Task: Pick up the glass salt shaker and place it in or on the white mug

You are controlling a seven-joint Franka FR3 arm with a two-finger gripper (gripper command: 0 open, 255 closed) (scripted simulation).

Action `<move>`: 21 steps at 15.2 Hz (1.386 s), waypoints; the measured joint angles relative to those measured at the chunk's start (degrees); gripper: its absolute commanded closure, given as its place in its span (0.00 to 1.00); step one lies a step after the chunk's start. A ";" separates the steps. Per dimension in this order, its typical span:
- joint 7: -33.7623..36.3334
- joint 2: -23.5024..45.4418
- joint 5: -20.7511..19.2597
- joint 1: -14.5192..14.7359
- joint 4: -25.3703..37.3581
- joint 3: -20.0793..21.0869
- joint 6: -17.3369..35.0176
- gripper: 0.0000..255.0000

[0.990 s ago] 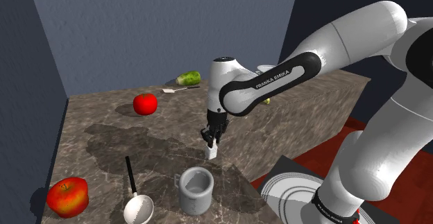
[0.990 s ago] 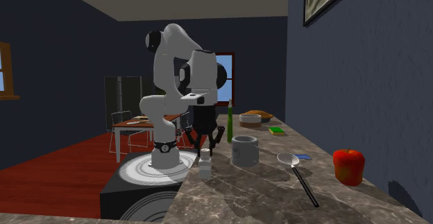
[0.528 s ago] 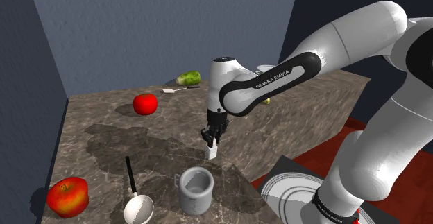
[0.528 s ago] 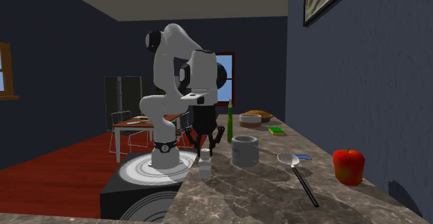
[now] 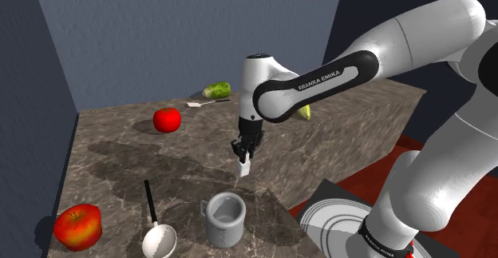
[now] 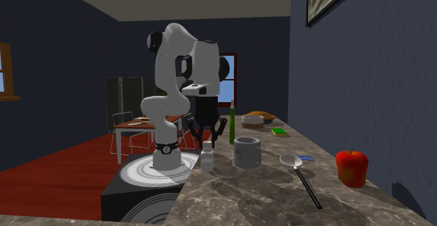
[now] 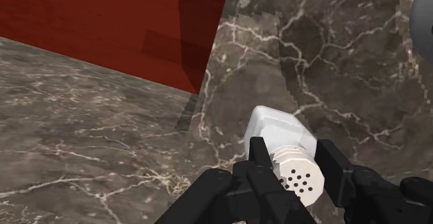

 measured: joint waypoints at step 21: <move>-0.68 -5.29 0.55 -0.08 11.42 -1.13 -16.63 1.00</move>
